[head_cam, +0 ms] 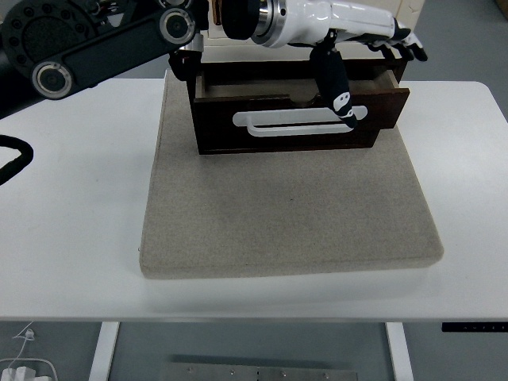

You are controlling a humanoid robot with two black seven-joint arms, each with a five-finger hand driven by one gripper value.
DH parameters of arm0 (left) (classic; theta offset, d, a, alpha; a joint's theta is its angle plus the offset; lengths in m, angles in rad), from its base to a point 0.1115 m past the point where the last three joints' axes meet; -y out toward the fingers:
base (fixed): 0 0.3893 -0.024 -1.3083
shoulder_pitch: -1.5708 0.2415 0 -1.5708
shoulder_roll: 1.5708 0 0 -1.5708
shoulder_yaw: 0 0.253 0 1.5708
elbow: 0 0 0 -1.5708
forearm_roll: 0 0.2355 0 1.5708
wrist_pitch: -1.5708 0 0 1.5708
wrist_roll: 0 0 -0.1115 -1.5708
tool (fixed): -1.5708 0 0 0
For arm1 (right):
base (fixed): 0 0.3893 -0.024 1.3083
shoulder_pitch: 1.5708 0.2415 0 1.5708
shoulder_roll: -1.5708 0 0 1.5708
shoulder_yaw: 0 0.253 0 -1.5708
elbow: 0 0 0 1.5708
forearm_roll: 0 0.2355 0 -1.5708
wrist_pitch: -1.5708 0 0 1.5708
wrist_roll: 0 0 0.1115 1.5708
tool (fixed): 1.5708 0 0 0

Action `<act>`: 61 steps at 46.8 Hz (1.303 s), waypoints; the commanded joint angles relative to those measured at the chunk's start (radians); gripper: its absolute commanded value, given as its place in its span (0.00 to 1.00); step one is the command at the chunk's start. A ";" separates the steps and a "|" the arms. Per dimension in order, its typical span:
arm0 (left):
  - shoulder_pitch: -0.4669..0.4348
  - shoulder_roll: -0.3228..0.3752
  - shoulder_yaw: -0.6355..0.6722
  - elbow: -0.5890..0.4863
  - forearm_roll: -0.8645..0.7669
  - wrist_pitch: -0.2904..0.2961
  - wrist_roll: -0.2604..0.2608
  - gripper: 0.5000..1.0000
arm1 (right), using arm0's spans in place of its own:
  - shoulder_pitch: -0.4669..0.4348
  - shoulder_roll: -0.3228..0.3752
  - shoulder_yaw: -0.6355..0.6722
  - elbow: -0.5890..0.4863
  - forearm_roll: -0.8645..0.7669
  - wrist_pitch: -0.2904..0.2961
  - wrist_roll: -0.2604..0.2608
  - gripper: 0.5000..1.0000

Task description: Open the drawer under the combination cabinet

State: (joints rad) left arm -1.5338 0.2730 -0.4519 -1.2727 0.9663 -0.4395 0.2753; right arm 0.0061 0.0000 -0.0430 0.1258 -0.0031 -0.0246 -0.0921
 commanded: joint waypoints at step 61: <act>-0.048 0.221 -0.441 0.633 -0.742 0.208 -0.097 1.00 | 0.000 0.000 0.000 0.000 0.000 0.000 0.000 0.86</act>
State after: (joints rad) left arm -1.5816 0.4920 -0.8918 -0.6958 0.2663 -0.2365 0.1781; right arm 0.0050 0.0000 -0.0431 0.1258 -0.0031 -0.0245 -0.0920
